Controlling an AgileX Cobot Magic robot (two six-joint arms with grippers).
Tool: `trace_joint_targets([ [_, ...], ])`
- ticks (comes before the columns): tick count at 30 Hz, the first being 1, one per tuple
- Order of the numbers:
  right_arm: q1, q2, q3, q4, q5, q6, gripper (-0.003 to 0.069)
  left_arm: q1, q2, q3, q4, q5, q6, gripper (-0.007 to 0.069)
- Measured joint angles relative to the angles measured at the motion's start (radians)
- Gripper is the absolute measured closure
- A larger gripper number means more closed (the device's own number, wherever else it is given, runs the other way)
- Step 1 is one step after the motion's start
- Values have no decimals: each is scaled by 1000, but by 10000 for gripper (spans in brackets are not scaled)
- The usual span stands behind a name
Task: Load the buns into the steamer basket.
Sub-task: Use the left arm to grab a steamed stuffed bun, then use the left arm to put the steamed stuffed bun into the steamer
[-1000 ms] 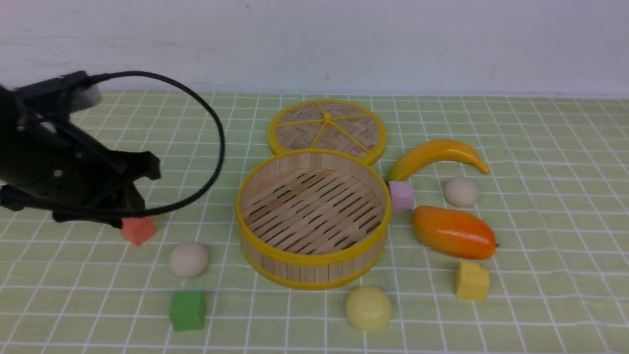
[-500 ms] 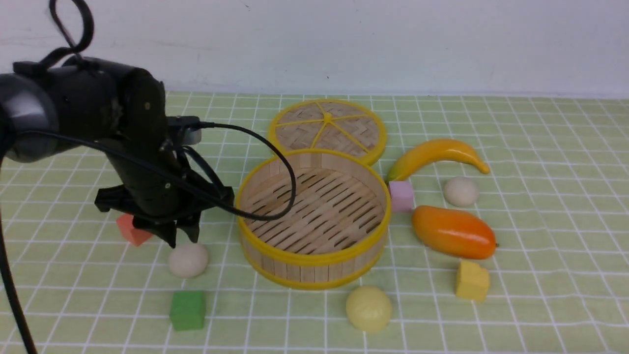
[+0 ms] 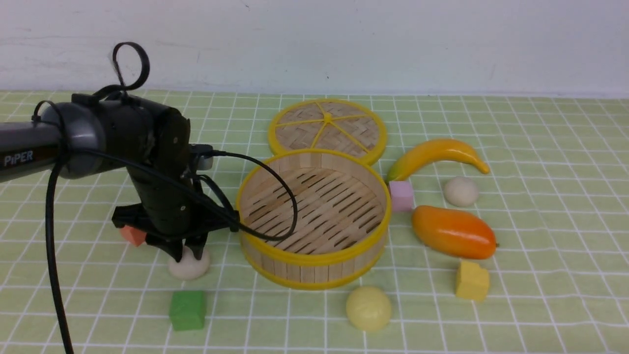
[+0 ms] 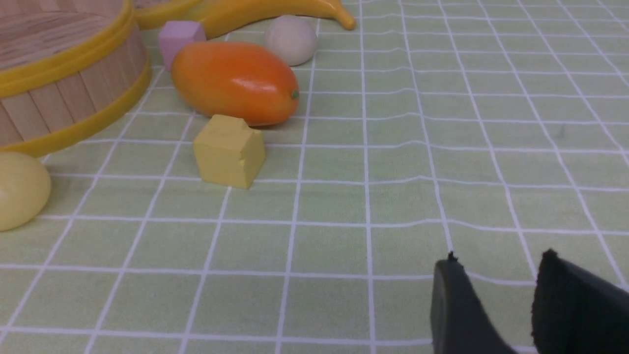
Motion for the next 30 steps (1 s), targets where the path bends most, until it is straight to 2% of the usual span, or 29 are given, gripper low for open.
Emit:
trace_joint_targets([
  [1, 0, 0, 0, 0, 0, 0, 418, 0, 0, 0, -1, 0, 2, 440],
  [2, 0, 0, 0, 0, 0, 0, 418, 0, 0, 0, -1, 9, 20, 524],
  [3, 0, 0, 0, 0, 0, 0, 418, 0, 0, 0, -2, 14, 28, 566],
  [6, 0, 0, 0, 0, 0, 0, 418, 0, 0, 0, -3, 25, 38, 631],
  [15, 0, 0, 0, 0, 0, 0, 418, 0, -112, -28, -34, 82, 72, 636],
  [18, 0, 0, 0, 0, 0, 0, 418, 0, -170, -82, -123, 107, 149, 636],
  [21, 0, 0, 0, 0, 0, 0, 418, -2, -196, -146, -300, 110, 224, 636],
  [23, 0, 0, 0, 0, 0, 0, 418, -12, -193, -167, -360, 99, 249, 636],
  [30, 0, 0, 0, 0, 0, 0, 418, -79, -74, -189, -395, -46, 262, 629],
])
